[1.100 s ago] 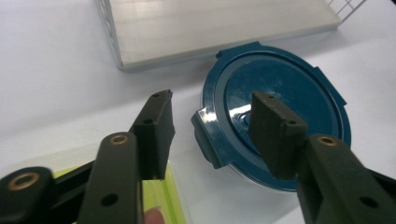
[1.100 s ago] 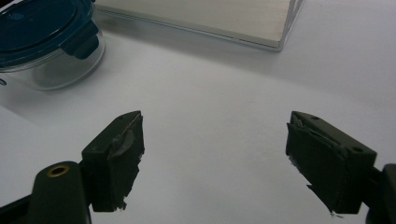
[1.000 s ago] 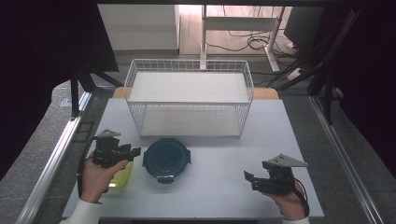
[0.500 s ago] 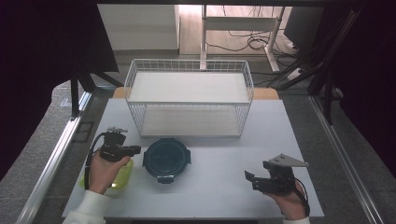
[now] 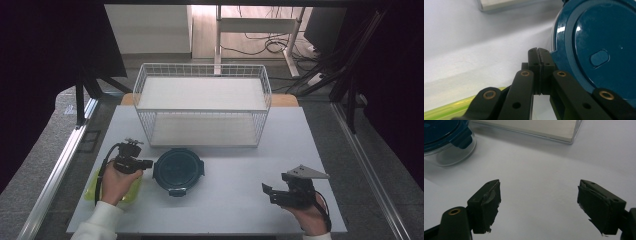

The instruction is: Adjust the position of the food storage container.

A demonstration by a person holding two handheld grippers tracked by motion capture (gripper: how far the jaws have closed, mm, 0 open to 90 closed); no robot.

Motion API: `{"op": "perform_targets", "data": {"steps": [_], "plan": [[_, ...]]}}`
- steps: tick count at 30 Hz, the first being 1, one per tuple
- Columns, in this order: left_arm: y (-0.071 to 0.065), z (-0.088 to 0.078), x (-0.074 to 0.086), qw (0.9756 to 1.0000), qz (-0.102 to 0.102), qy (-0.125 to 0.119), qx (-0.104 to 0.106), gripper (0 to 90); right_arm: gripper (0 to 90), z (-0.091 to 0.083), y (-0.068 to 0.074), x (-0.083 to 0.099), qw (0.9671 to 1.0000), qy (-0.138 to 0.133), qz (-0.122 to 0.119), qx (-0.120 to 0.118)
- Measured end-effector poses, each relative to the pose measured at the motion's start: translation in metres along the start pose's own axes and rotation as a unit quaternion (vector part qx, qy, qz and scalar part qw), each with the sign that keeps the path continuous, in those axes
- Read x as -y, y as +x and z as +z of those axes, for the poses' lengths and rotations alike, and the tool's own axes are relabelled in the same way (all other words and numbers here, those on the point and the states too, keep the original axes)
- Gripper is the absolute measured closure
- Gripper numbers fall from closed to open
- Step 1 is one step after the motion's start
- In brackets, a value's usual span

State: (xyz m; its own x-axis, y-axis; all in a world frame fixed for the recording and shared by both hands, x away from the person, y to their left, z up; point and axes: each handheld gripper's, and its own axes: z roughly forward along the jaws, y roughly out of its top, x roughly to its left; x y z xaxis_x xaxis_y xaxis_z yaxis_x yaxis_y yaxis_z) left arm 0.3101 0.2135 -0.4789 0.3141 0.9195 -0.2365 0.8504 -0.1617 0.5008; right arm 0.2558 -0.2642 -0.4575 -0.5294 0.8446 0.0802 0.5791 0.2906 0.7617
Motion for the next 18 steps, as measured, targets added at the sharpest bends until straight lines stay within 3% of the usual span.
{"op": "perform_targets", "data": {"steps": [7,18], "plan": [[-0.0004,0.0068,0.0019,0.9999,-0.002,0.012,-0.007,89.9,18.7,0.0019,0.0010,0.0006,1.0000,0.006,-0.001,0.005],[-0.0020,0.0091,-0.0011,0.9999,-0.005,0.010,-0.011,90.0,18.7,0.0030,0.0011,0.0009,0.9999,0.007,-0.001,0.007]]}}
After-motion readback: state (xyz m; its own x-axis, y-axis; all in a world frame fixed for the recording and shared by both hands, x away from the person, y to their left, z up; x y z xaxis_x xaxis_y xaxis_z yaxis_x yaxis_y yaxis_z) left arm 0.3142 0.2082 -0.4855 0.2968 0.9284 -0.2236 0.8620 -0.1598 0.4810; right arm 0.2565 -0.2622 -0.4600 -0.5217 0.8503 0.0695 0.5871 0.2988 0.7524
